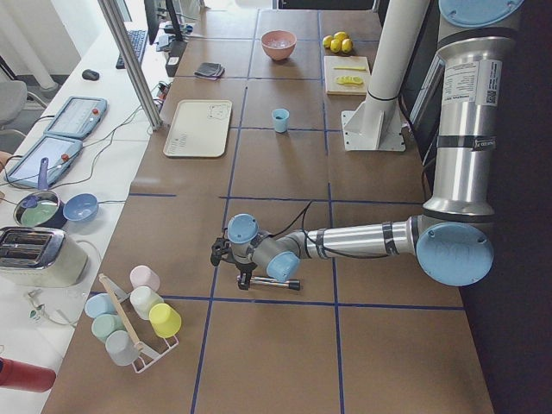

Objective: Mash ice and strawberries in cup
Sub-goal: 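Grasp the steel muddler beside the cup rack with the left gripper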

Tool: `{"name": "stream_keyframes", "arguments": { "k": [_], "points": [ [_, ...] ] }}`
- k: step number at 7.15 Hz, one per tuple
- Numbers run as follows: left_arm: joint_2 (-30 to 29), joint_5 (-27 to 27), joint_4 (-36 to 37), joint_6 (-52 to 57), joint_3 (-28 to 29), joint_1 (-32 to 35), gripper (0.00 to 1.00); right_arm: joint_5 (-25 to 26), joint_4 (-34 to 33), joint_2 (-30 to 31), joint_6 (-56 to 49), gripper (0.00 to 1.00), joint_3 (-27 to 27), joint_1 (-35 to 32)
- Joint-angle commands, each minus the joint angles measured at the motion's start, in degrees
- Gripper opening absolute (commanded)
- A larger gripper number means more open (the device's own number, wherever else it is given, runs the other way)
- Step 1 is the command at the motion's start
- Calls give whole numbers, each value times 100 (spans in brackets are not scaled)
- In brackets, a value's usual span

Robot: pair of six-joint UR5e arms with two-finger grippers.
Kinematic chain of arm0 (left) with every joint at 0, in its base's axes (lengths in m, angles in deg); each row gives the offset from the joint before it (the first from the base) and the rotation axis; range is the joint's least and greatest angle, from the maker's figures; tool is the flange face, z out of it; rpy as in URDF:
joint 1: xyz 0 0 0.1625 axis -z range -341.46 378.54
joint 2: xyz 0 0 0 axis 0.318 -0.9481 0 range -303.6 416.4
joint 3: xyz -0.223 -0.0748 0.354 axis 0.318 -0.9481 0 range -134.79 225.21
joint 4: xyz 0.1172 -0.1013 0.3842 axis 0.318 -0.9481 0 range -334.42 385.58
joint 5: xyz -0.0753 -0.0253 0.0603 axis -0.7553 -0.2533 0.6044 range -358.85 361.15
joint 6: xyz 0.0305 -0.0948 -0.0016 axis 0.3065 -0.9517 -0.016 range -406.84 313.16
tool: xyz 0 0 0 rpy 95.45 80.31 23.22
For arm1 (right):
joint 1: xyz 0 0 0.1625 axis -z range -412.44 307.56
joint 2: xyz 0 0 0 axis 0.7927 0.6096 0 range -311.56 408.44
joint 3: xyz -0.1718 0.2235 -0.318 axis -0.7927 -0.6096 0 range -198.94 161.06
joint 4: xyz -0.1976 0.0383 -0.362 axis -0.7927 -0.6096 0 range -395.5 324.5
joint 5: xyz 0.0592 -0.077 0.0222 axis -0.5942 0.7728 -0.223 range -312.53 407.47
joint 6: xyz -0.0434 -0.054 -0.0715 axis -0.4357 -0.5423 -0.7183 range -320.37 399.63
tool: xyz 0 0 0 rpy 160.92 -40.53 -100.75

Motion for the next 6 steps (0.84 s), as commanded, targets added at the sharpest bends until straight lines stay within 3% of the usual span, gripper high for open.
{"name": "stream_keyframes", "arguments": {
  "k": [1,3,6],
  "points": [
    [3,0,7,19,-14,-1,4,0,0,0,1,99,10,0],
    [-15,9,15,19,-57,-1,0,0,0,0,10,99,19,0],
    [-23,9,34,28,-907,183,0,0,0,0,10,99,28,0]
  ]
}}
